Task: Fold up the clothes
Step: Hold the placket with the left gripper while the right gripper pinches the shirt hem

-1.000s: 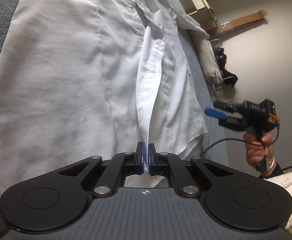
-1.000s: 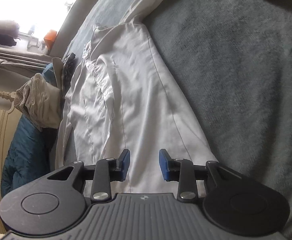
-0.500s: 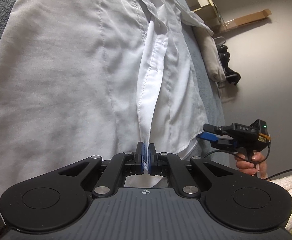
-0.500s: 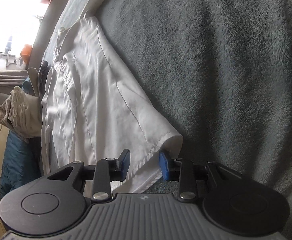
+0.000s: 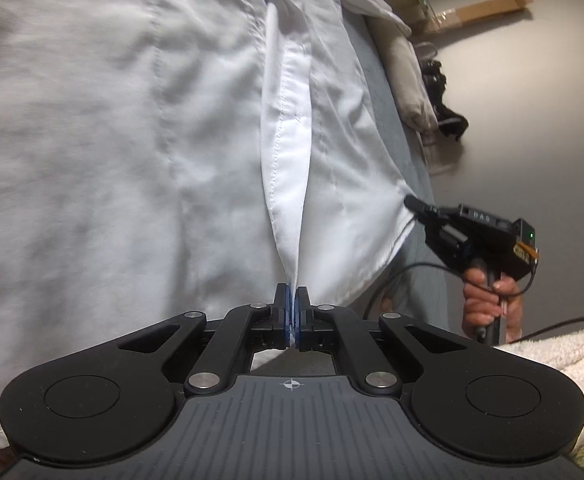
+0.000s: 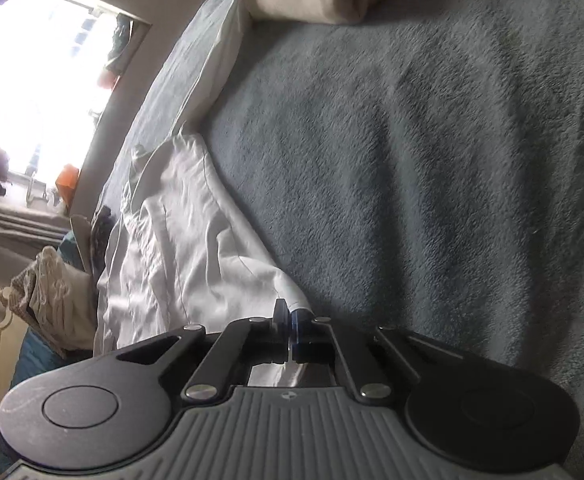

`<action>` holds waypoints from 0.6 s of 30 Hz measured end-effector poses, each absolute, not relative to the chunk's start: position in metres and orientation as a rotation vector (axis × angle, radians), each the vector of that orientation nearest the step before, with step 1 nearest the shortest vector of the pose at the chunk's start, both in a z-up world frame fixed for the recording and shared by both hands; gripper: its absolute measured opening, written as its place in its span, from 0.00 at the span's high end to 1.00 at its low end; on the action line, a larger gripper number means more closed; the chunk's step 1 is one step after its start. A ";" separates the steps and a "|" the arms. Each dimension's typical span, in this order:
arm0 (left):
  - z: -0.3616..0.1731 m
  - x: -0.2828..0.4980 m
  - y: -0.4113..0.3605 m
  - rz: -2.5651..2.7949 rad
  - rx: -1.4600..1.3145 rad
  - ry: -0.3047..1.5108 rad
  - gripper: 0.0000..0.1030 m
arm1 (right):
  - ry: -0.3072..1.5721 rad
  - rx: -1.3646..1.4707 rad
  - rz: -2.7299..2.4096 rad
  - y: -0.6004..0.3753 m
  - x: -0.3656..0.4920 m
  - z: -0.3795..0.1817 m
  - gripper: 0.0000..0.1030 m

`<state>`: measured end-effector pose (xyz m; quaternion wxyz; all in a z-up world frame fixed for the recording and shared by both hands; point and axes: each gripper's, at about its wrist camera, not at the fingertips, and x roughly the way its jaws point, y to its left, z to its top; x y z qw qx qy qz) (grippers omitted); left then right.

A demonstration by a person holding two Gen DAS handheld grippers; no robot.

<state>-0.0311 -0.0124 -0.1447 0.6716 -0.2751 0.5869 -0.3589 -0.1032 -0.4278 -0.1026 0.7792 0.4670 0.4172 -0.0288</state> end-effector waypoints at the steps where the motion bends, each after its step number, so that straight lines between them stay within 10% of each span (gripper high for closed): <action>1: -0.145 -0.031 -0.016 -0.819 -0.603 1.325 1.00 | 0.884 1.024 -0.079 -0.430 -0.105 -0.103 0.99; 18: -0.144 -0.033 -0.032 -0.813 -0.490 1.330 1.00 | 0.846 1.143 -0.188 -0.447 -0.130 -0.129 0.96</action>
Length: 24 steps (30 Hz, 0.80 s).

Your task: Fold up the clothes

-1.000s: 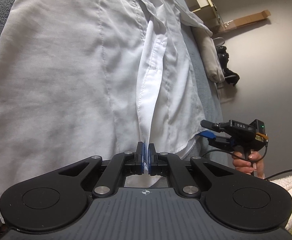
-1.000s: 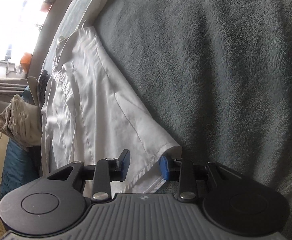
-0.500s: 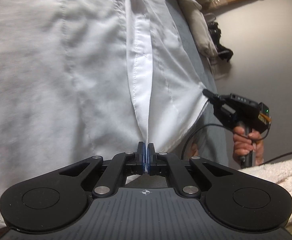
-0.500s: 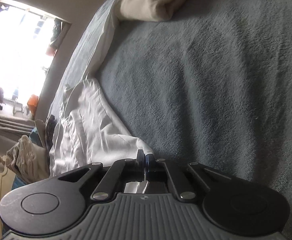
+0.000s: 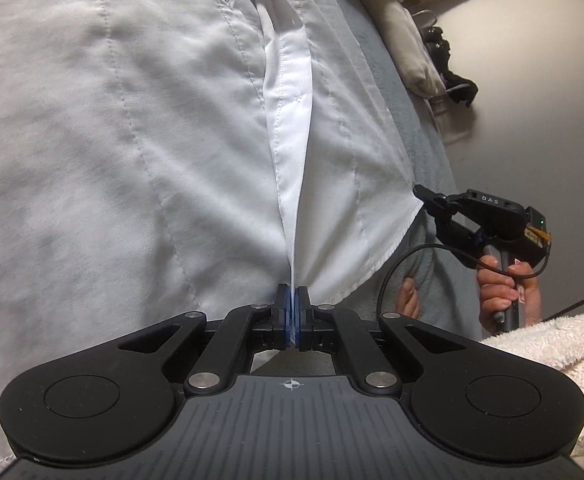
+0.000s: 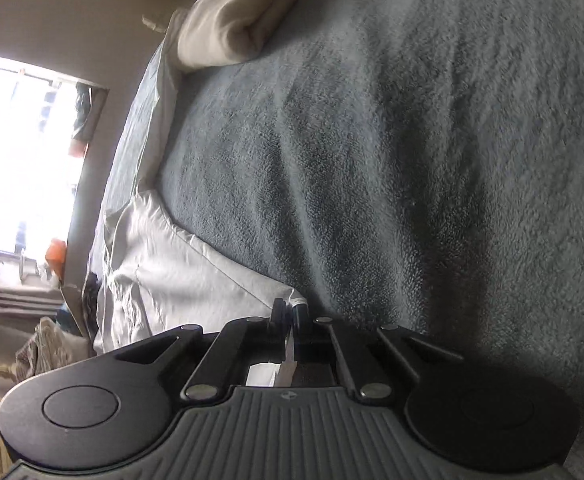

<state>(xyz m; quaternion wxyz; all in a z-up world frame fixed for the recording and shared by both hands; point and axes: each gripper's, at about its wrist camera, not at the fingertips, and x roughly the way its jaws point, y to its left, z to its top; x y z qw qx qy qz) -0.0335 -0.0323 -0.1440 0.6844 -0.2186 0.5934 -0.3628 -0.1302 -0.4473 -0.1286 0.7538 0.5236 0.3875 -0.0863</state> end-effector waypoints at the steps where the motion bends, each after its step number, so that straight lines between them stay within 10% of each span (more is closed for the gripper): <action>1: -0.144 -0.034 -0.032 -0.813 -0.491 1.331 1.00 | 0.858 1.128 -0.180 -0.448 -0.129 -0.126 0.96; 8: -0.143 -0.034 -0.036 -0.811 -0.494 1.332 1.00 | 0.961 0.919 -0.148 -0.445 -0.124 -0.107 0.78; 24: -0.145 -0.033 -0.040 -0.798 -0.487 1.344 1.00 | 0.954 0.515 0.170 -0.379 -0.027 -0.021 0.76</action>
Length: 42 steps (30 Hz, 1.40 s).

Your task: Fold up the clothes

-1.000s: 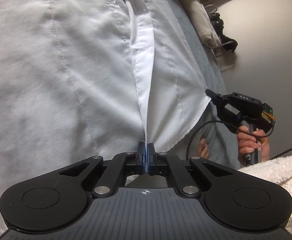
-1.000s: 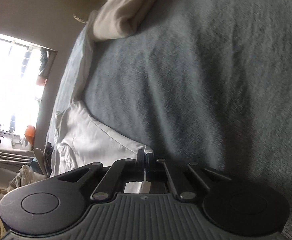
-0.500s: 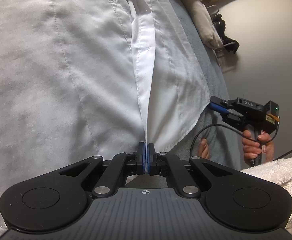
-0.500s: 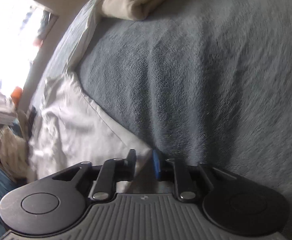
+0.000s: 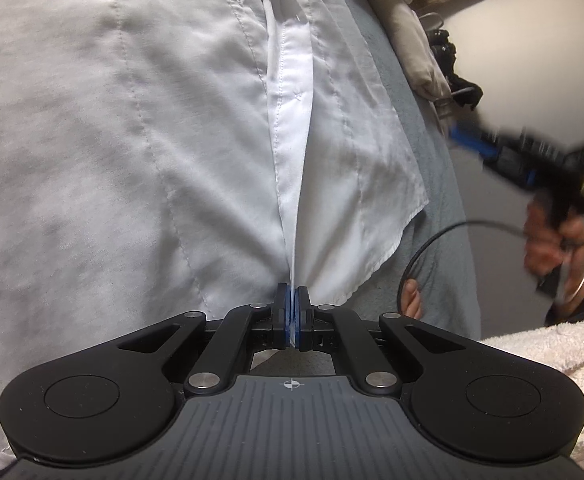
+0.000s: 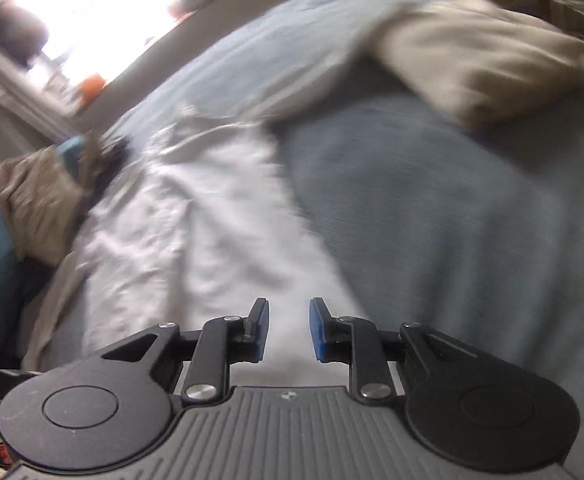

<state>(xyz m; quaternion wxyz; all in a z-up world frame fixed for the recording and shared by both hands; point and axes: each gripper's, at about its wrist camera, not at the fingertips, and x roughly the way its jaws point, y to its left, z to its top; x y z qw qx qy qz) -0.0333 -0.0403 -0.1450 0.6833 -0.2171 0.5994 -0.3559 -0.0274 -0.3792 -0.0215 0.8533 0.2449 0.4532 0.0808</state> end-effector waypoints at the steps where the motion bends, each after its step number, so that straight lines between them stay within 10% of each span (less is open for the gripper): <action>1: -0.144 -0.034 -0.041 -0.799 -0.475 1.344 1.00 | 0.967 0.484 0.230 -0.362 -0.008 -0.015 0.76; 15: -0.150 -0.030 -0.047 -0.871 -0.429 1.332 1.00 | 0.916 -0.392 0.498 -0.138 0.149 -0.028 0.71; 42: -0.153 -0.029 -0.047 -1.040 -0.370 1.287 1.00 | 0.821 0.106 0.417 -0.173 0.262 -0.052 1.00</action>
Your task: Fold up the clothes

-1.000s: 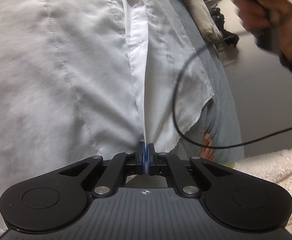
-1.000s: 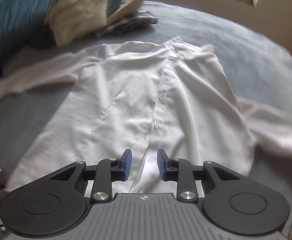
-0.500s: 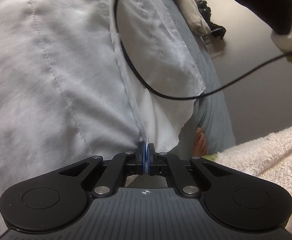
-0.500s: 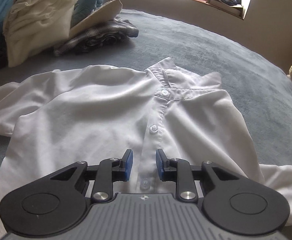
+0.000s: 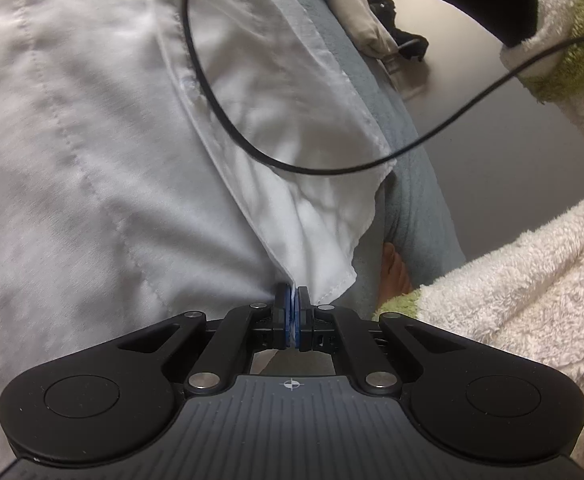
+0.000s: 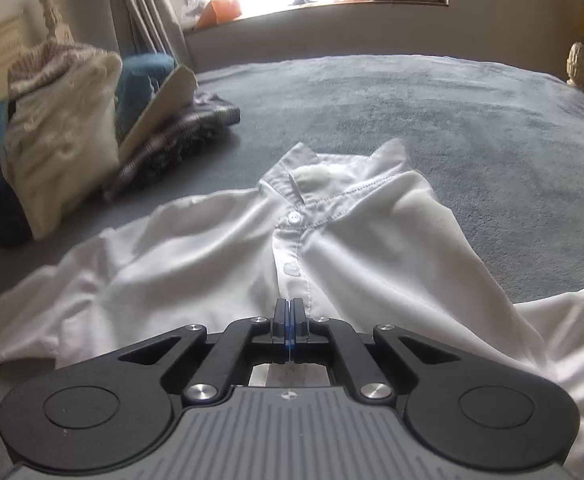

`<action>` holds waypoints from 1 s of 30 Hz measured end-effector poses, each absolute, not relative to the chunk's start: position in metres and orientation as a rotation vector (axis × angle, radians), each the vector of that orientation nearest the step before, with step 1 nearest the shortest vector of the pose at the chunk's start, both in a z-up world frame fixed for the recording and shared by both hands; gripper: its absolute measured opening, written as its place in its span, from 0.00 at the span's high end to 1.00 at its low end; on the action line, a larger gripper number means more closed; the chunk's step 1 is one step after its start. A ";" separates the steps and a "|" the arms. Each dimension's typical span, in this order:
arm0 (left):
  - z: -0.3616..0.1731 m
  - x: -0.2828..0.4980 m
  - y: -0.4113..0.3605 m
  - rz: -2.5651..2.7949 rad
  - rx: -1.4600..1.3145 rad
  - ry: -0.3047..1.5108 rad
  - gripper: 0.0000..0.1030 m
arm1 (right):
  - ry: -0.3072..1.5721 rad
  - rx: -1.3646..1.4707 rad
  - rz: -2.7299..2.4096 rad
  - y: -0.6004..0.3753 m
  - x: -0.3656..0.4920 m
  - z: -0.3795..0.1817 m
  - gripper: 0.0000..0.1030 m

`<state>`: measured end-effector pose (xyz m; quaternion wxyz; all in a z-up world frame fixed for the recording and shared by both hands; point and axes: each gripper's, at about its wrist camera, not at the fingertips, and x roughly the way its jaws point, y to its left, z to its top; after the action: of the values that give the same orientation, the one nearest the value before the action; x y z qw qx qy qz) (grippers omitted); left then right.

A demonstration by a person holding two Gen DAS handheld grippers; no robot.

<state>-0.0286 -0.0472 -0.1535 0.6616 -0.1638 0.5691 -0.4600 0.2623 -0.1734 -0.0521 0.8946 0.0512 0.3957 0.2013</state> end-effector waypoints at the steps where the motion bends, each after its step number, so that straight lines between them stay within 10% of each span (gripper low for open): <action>1: -0.153 -0.029 -0.048 -1.043 -0.364 1.283 1.00 | 0.813 0.147 0.430 -0.179 0.263 -0.050 1.00; 30: -0.145 -0.039 -0.059 -1.024 -0.265 1.233 0.99 | 0.863 0.353 0.470 -0.253 0.245 -0.027 0.93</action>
<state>-0.0392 -0.0587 -0.1448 0.6879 -0.1183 0.5508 -0.4576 0.2454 -0.2534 -0.0269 0.8668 0.1685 0.4122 0.2244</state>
